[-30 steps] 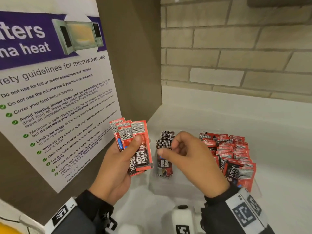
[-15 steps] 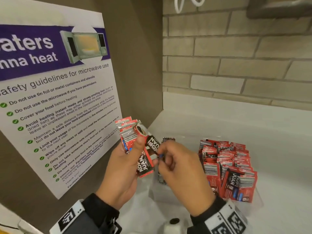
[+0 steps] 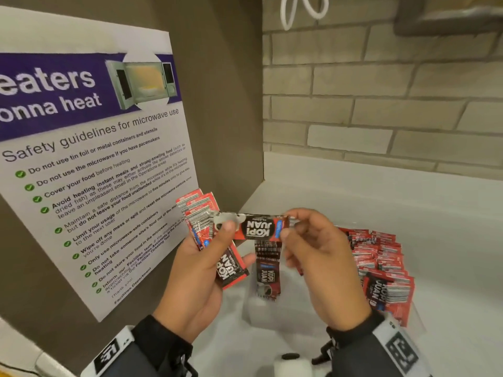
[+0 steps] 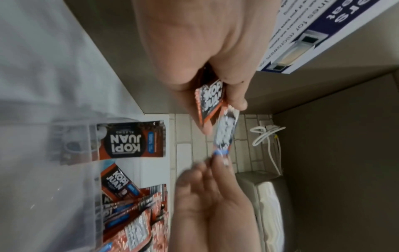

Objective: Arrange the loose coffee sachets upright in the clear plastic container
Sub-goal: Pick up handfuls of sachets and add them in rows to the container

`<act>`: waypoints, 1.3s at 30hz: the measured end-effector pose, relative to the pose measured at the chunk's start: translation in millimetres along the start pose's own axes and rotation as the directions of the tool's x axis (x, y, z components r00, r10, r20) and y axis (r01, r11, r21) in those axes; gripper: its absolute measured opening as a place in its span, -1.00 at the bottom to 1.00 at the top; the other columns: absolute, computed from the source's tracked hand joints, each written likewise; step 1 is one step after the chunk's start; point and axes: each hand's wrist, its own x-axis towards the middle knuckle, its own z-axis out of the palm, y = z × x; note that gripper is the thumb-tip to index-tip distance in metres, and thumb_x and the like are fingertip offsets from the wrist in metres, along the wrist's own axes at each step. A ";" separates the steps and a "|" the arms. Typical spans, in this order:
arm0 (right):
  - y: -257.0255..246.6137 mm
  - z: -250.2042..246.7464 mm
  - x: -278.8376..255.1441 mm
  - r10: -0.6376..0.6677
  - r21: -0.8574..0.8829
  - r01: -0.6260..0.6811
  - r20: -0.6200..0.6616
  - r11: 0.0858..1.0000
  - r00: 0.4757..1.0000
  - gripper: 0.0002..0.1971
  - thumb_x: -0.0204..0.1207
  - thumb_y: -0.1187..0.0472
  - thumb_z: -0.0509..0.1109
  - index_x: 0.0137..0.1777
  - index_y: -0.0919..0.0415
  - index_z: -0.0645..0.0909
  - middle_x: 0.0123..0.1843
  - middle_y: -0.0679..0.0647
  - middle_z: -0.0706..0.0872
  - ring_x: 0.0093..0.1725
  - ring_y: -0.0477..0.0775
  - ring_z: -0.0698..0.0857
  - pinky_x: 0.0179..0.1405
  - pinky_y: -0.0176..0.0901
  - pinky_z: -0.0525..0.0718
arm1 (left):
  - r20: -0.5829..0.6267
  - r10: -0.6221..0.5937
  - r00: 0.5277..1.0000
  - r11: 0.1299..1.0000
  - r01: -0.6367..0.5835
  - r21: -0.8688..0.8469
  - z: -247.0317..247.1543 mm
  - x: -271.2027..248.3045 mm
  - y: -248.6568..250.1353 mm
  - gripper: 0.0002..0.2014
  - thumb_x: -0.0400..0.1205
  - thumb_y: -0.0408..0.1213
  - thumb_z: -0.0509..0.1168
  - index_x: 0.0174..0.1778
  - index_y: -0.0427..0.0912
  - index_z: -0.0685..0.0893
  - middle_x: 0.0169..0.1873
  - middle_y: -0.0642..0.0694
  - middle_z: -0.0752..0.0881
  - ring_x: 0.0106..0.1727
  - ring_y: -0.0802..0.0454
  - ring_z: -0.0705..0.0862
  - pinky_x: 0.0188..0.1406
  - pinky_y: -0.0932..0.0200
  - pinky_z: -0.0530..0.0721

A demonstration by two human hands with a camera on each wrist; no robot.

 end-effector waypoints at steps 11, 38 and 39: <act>-14.8 -16.9 2.9 -0.128 -0.034 0.126 -0.096 0.991 0.987 -0.85 0.41 0.41 0.47 -0.15 0.14 0.65 -0.27 0.07 0.72 -0.27 0.06 0.68 -0.30 -0.19 0.69 | -0.011 -0.127 0.992 0.967 0.126 0.220 -14.9 -8.4 -5.1 -0.69 0.34 -0.07 0.39 -0.10 -0.18 0.68 -0.38 -0.11 0.71 -0.49 0.05 0.65 -0.61 0.22 0.61; 40.4 -8.6 5.4 -0.013 -0.662 0.111 0.151 0.741 0.988 -0.54 0.32 0.39 0.55 -0.31 0.00 0.27 -0.29 -0.09 0.43 -0.36 -0.13 0.49 -0.39 -0.43 0.44 | -0.043 -0.153 0.987 0.988 0.152 -0.017 -26.3 -9.3 -8.2 -0.77 0.51 -0.28 0.15 -0.06 -0.29 0.64 -0.40 -0.14 0.60 -0.57 -0.01 0.54 -0.69 0.27 0.50; 40.6 -9.1 5.6 -0.008 -0.666 0.109 0.153 0.738 0.988 -0.55 0.32 0.37 0.55 -0.31 0.01 0.27 -0.30 -0.10 0.42 -0.36 -0.17 0.45 -0.39 -0.43 0.41 | -0.056 -0.156 0.986 0.988 0.156 -0.007 -26.0 -8.8 -9.2 -0.80 0.58 -0.33 0.11 -0.07 -0.28 0.63 -0.41 -0.14 0.60 -0.57 -0.02 0.56 -0.68 0.25 0.52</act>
